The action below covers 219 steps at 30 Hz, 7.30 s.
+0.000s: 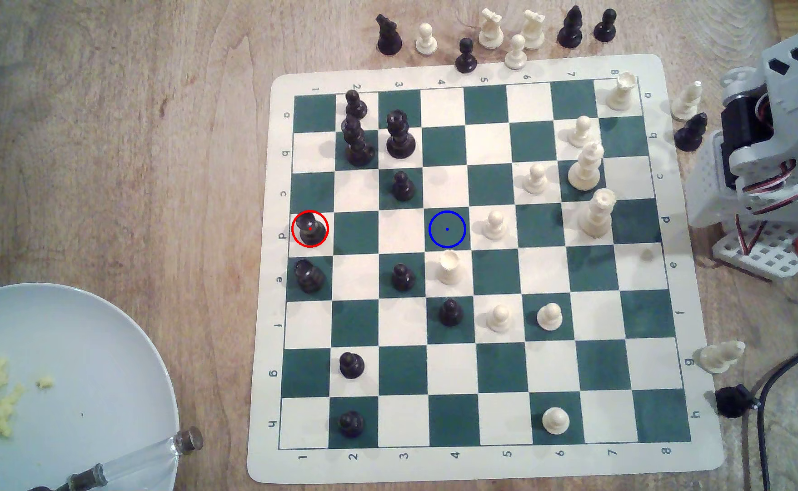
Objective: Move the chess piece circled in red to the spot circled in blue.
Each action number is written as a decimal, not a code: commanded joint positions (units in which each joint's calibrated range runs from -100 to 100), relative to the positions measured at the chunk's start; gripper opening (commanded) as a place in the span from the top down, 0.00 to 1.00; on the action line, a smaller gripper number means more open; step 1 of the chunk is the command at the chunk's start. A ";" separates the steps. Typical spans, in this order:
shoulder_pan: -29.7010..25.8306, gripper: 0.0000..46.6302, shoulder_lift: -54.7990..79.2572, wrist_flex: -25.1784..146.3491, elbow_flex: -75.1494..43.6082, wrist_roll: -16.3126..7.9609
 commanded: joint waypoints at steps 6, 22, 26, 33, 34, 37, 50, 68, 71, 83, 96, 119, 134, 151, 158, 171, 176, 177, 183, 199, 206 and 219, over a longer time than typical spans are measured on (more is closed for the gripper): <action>-3.07 1.00 -0.03 15.51 1.17 -0.15; 7.56 1.00 1.84 88.97 -10.25 -0.59; 5.37 1.00 13.72 93.81 -17.59 -0.34; 2.40 0.92 29.68 105.68 -31.46 -0.39; 1.46 0.90 33.76 107.07 -34.73 -0.20; 0.21 0.93 38.85 110.60 -39.80 0.20; -2.84 0.96 61.68 123.70 -57.94 -1.47; -2.29 0.86 97.00 135.82 -95.92 -10.89; -2.21 0.80 100.90 136.31 -99.91 -11.43; -2.21 0.72 111.68 136.31 -109.70 -11.67; -2.68 0.69 120.68 137.46 -118.68 -11.67; -2.68 0.69 122.72 138.36 -121.04 -11.14; -2.06 0.67 121.45 139.75 -122.76 -9.82; -3.07 0.68 124.33 139.59 -121.76 -9.47; -3.07 0.69 125.27 139.59 -121.49 -9.47; -2.84 0.70 126.12 139.42 -121.40 -9.47; -2.92 0.70 126.20 139.10 -121.40 -9.47; -2.92 0.70 126.12 138.93 -121.40 -9.47; -2.84 0.71 125.78 138.52 -121.76 -9.52; -2.92 0.97 123.65 137.46 -121.49 -9.33; -2.29 0.98 112.11 134.59 -111.06 -9.18; -1.20 0.98 87.58 128.70 -74.89 -7.23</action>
